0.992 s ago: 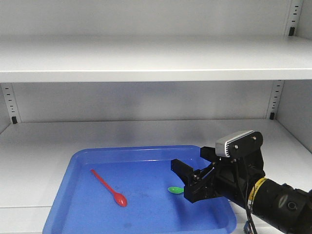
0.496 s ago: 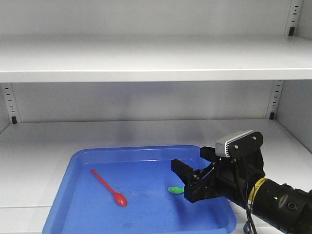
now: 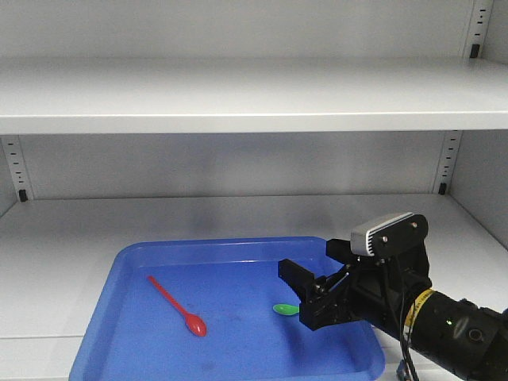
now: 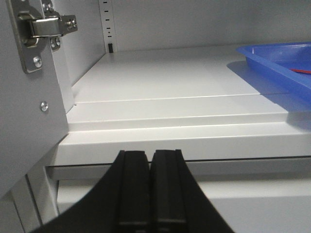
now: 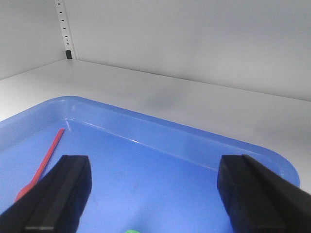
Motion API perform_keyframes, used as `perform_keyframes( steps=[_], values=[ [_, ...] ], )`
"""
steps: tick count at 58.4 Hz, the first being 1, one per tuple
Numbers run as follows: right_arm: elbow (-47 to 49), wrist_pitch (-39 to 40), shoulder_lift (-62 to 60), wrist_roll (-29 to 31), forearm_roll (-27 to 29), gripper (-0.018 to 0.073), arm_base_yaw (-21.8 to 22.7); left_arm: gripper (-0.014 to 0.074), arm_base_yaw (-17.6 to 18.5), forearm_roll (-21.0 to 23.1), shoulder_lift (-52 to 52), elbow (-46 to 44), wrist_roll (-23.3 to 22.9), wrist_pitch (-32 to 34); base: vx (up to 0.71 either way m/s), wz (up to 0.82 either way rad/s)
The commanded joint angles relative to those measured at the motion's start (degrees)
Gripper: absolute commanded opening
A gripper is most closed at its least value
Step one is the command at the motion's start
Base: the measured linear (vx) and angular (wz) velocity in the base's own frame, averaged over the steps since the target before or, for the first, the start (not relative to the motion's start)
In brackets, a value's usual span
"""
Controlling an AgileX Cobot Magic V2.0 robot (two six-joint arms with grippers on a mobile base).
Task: Sort red and green spoons into left cabinet
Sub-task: 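Open the right gripper to release the green spoon into the tray, then withdraw the right gripper from the tray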
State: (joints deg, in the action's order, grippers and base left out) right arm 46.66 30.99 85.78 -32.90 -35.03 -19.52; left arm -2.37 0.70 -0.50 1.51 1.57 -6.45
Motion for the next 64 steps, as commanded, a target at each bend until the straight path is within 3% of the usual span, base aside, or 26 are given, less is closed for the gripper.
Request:
perform_keyframes(
  steps=[1, 21, 22, 31, 38, 54, 61, 64],
  values=[
    [1.8, 3.9, -1.9, 0.1, 0.9, 0.0592, 0.0, -0.0008, 0.2, 0.5, -1.2, -0.2, -0.5, 4.2, 0.0, 0.0],
    [1.8, 2.7, -1.9, 0.2, 1.1, 0.0592, 0.1, -0.0008, 0.2, 0.5, -1.2, -0.2, -0.5, 4.2, 0.0, 0.0],
    [0.6, -2.4, -2.4, 0.1, 1.5, 0.0582, 0.2, -0.0008, 0.2, 0.5, -1.2, -0.2, -0.5, 4.2, 0.0, 0.0],
    [-5.3, -6.8, -8.9, 1.6, 7.0, 0.0522, 0.2, -0.0008, 0.2, 0.5, -1.2, -0.2, -0.5, 4.2, 0.0, 0.0],
    [-9.8, -10.1, -16.0, 10.5, 16.2, 0.0433, 0.2, -0.0008, 0.2, 0.5, -1.2, -0.2, -0.5, 4.2, 0.0, 0.0],
    [-15.0, -21.2, -32.5, 38.5, 32.8, 0.0132, 0.2, -0.0008, 0.2, 0.5, -1.2, -0.2, -0.5, 4.2, 0.0, 0.0],
    [-19.9, -20.9, -40.4, 44.5, 38.2, -0.001, 2.0, -0.0008, 0.2, 0.5, -1.2, -0.2, -0.5, 4.2, 0.0, 0.0],
    [-23.1, -20.9, -44.1, 44.4, 39.7, -0.0015, 3.7, -0.0008, 0.2, 0.5, -1.2, -0.2, -0.5, 4.2, 0.0, 0.0]
  ],
)
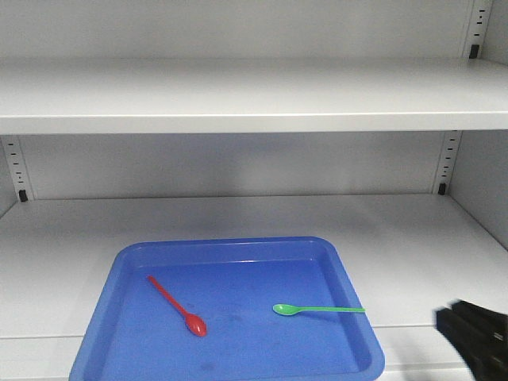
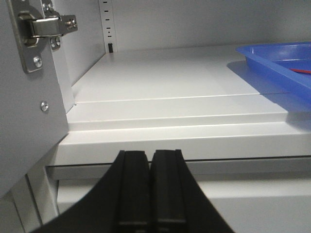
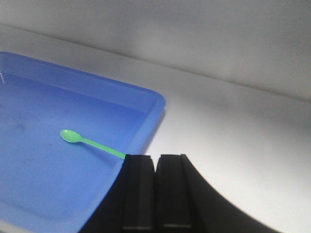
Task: Sort red and green spoons into left cabinet
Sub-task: 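Withdraw the right gripper from the tray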
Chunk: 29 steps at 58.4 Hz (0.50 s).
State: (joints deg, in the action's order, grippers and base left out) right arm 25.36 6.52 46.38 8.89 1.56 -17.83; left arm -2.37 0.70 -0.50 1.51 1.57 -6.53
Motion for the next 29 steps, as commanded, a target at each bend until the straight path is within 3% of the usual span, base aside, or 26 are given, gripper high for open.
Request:
perform_keyframes(
  steps=[1, 17, 29],
  values=[
    [-2.7, 3.6, -6.4, 2.5, 3.4, -0.0013, 2.9, -0.0008, 0.2, 0.5, -1.2, -0.2, -0.5, 4.3, 0.0, 0.0],
    [-19.1, 4.4, -26.9, -2.1, 2.9, -0.0012, 11.0, -0.0008, 0.2, 0.5, -1.2, -0.2, -0.5, 4.3, 0.0, 0.0],
    [-27.3, 4.0, -39.8, -2.0, 0.0, -0.0009, 12.7, -0.0008, 0.2, 0.5, -1.2, -0.2, -0.5, 4.3, 0.0, 0.0]
  ],
)
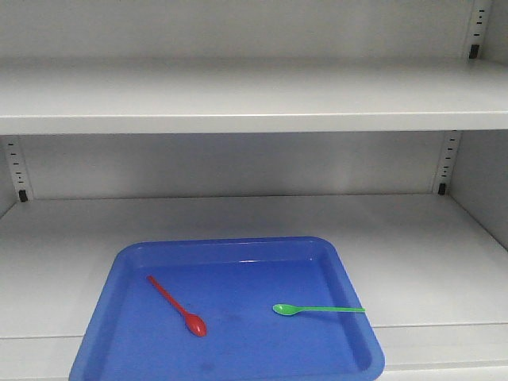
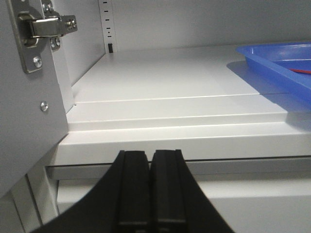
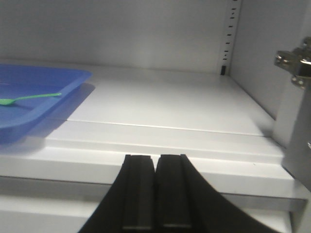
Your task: Sort red and green spoons into left cabinet
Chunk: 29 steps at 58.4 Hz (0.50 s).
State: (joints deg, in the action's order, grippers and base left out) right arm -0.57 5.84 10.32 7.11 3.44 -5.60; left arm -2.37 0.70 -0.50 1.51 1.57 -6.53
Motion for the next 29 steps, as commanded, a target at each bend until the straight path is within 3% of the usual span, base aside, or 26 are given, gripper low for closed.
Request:
perform_keyframes(
  steps=[1, 10, 29],
  values=[
    [-1.9, 4.5, -4.7, -0.3, -2.1, -0.0009, 0.4, -0.0008, 0.2, 0.5, -1.2, -0.2, -0.5, 4.3, 0.0, 0.0],
    [-1.7, -9.1, -12.1, -1.6, -3.4, -0.0009, 0.3, -0.0008, 0.2, 0.5, -1.2, -0.2, -0.5, 4.3, 0.0, 0.0],
    [-1.7, -12.2, -11.8, -5.6, -3.4, -0.0009, 0.2, -0.0008, 0.2, 0.5, -1.2, -0.2, -0.5, 4.1, 0.0, 0.0]
  ],
)
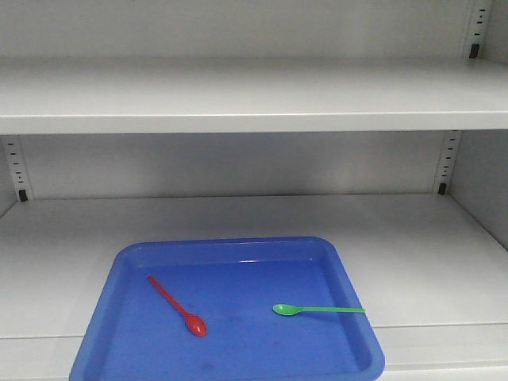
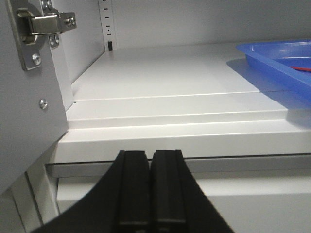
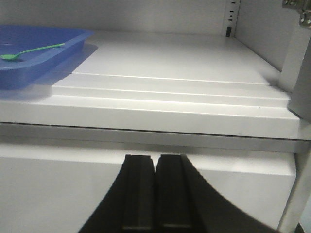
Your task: Sort red and green spoons into left cabinet
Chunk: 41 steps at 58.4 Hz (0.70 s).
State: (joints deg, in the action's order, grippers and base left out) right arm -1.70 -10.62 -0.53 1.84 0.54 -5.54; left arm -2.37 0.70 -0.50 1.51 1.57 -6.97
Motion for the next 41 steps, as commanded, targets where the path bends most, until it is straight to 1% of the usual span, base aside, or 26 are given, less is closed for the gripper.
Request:
perform_keyframes(
  steps=[1, 41],
  values=[
    [-0.6, 4.1, -0.9, -0.4, -0.5, -0.0009, 0.2, -0.0008, 0.2, 0.5, -1.2, -0.2, -0.5, 4.6, 0.0, 0.0],
    [-0.5, 3.8, -0.9, -0.4, -0.5, -0.0009, 0.2, -0.0006, 0.2, 0.5, -1.2, -0.2, -0.5, 4.6, 0.0, 0.0]
  ],
)
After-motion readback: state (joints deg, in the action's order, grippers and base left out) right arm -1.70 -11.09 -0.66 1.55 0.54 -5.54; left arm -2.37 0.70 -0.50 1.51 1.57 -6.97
